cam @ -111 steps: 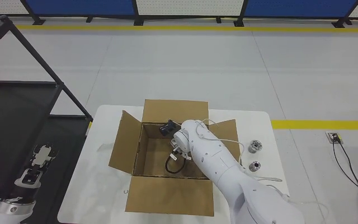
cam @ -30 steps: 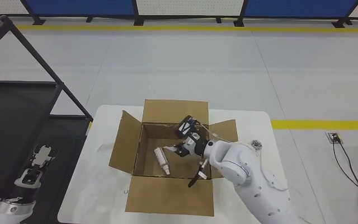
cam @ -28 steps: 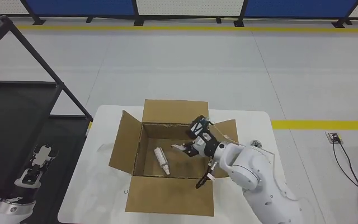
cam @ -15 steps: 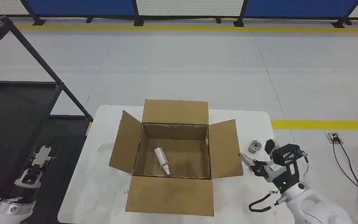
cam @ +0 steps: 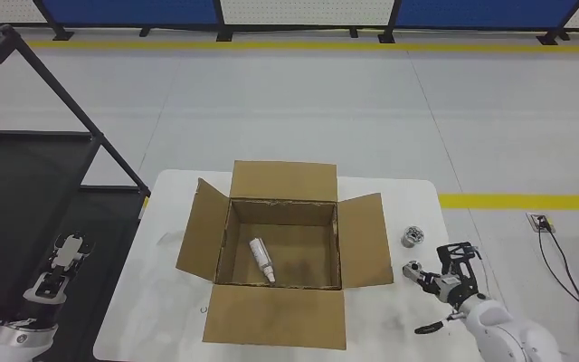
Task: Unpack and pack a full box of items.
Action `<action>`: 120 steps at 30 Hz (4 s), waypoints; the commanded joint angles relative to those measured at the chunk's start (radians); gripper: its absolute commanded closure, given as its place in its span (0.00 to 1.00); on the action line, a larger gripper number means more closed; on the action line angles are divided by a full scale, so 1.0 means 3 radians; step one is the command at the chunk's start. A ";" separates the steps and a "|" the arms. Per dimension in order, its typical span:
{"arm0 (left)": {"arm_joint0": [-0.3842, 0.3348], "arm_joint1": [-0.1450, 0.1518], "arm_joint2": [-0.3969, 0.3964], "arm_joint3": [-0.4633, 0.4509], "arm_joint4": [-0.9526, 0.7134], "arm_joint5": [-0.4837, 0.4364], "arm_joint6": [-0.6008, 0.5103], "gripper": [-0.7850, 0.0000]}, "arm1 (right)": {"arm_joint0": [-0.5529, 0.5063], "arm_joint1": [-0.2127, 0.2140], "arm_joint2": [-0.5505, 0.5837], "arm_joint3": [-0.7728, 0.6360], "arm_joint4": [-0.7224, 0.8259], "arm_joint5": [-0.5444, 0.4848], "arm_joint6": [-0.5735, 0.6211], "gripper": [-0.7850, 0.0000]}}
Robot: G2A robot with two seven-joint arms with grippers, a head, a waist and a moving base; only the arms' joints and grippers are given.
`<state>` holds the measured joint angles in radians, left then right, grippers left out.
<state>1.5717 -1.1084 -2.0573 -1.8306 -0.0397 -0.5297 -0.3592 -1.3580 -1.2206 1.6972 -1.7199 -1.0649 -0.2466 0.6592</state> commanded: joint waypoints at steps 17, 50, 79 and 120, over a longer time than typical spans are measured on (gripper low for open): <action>0.0000 0.0000 0.0000 0.0000 0.0000 0.0000 0.0000 0.00 | 0.0509 0.0046 -0.0270 0.0718 0.0002 0.0044 0.0503 0.00; 0.0000 0.0000 0.0000 0.0000 0.0000 0.0000 0.0000 0.00 | 0.0279 0.0079 -0.0174 -0.0361 0.0192 0.0810 0.0061 1.00; 0.0000 0.0000 0.0000 0.0000 0.0000 0.0000 0.0000 0.00 | 0.2068 -0.0267 -0.2812 -0.0158 -0.0357 0.0552 0.0680 1.00; 0.0000 0.0000 0.0000 0.0000 0.0000 0.0000 0.0000 0.00 | 0.3666 -0.1601 -0.4040 0.3876 0.0636 0.0511 0.0351 0.53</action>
<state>1.5717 -1.1084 -2.0573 -1.8306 -0.0397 -0.5297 -0.3592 -0.2602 -1.6976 0.4842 -0.5667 -0.8719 -0.0919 0.7655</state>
